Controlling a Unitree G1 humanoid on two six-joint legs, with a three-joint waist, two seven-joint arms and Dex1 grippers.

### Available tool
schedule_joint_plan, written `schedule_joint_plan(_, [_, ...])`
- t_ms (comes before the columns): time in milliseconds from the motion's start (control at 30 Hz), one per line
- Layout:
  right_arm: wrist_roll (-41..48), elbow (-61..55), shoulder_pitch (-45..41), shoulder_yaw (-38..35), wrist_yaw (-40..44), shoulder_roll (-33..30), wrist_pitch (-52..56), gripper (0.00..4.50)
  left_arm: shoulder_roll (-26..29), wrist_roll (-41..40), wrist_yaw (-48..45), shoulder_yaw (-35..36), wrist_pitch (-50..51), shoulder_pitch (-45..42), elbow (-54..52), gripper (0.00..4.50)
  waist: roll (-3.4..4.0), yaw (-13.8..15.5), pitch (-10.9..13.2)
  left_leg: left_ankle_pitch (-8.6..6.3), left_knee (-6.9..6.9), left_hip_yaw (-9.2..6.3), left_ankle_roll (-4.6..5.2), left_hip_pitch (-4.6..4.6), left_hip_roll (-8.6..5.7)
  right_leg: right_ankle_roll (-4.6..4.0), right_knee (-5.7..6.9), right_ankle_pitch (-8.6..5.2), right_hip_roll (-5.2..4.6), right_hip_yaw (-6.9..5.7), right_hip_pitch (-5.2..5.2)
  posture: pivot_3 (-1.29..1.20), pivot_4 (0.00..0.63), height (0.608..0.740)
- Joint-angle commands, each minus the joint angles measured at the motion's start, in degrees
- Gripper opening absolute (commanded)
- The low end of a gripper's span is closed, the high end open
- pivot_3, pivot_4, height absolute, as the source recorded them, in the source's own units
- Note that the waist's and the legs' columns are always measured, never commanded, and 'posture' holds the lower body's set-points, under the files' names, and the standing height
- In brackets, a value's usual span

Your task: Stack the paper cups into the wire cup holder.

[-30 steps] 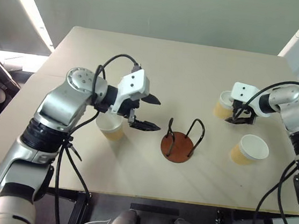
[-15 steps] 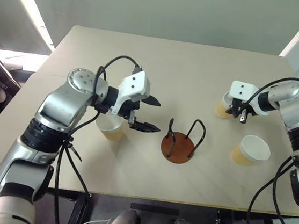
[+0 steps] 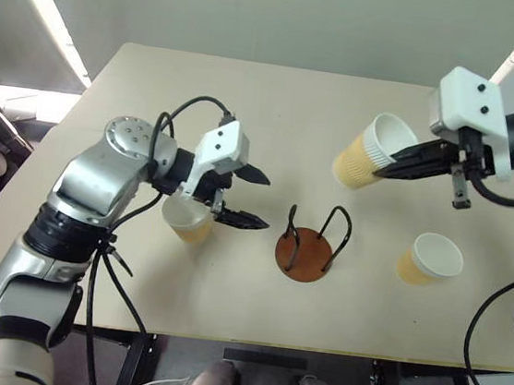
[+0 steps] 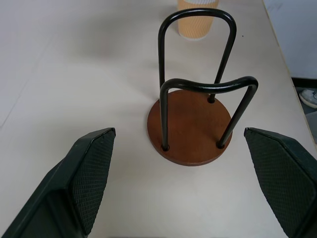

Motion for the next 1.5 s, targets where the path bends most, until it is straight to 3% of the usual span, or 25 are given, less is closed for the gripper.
schedule_joint_plan(33, [5.3,-5.6,-1.3,-2.3,-1.9,-0.5,6.0,0.04,0.8,0.3,0.3,2.5,-2.1,-1.7,0.4,4.5,0.0,0.0,0.0,0.0,0.04,0.0,0.0,0.03,0.0,-0.02,-0.02,-0.01,0.0,0.01,0.0,0.0,0.15,0.74])
schedule_joint_plan(400, [6.2,-5.6,0.9,4.0,-6.7,1.7,3.2,0.04,-0.6,1.8,0.3,1.2,-5.3,-2.4,2.0,4.5,0.0,-0.2,0.0,0.02,0.15,0.0,-0.02,0.11,0.04,-0.03,0.11,-0.02,0.02,0.03,-0.03,0.0,0.15,0.74])
schedule_joint_plan(933, [4.3,-7.5,5.3,8.7,-7.8,-0.3,-1.2,0.04,-2.2,3.0,0.1,0.7,-6.7,-2.0,3.1,4.5,-0.01,-0.2,0.0,0.02,0.14,0.01,-0.02,0.1,0.05,-0.03,0.1,-0.02,0.02,0.03,-0.03,0.0,0.15,0.74])
schedule_joint_plan(1033, [5.1,-7.9,5.5,8.6,-8.1,0.3,-0.5,0.63,-2.2,2.9,0.1,0.8,-6.8,-1.9,2.9,4.5,-0.01,-0.2,0.0,0.02,0.13,0.01,-0.02,0.1,0.06,-0.03,0.11,-0.02,0.02,0.03,-0.04,0.0,0.15,0.74])
schedule_joint_plan(1367, [6.6,-6.0,3.6,4.6,-13.6,4.3,2.6,4.08,-1.4,2.8,1.1,1.5,-6.2,-0.8,0.9,4.5,0.0,-0.3,0.0,0.02,0.14,0.01,-0.02,0.1,0.07,-0.03,0.11,-0.02,0.03,0.02,-0.05,0.0,0.15,0.74])
schedule_joint_plan(1500, [9.7,-3.5,3.3,-0.7,-17.3,6.0,6.9,4.08,0.6,3.1,1.8,2.5,-5.3,-0.4,-1.2,4.5,-0.01,-0.2,0.0,0.02,0.13,0.01,-0.02,0.1,0.05,-0.03,0.11,-0.02,0.03,0.02,-0.05,0.0,0.15,0.74])
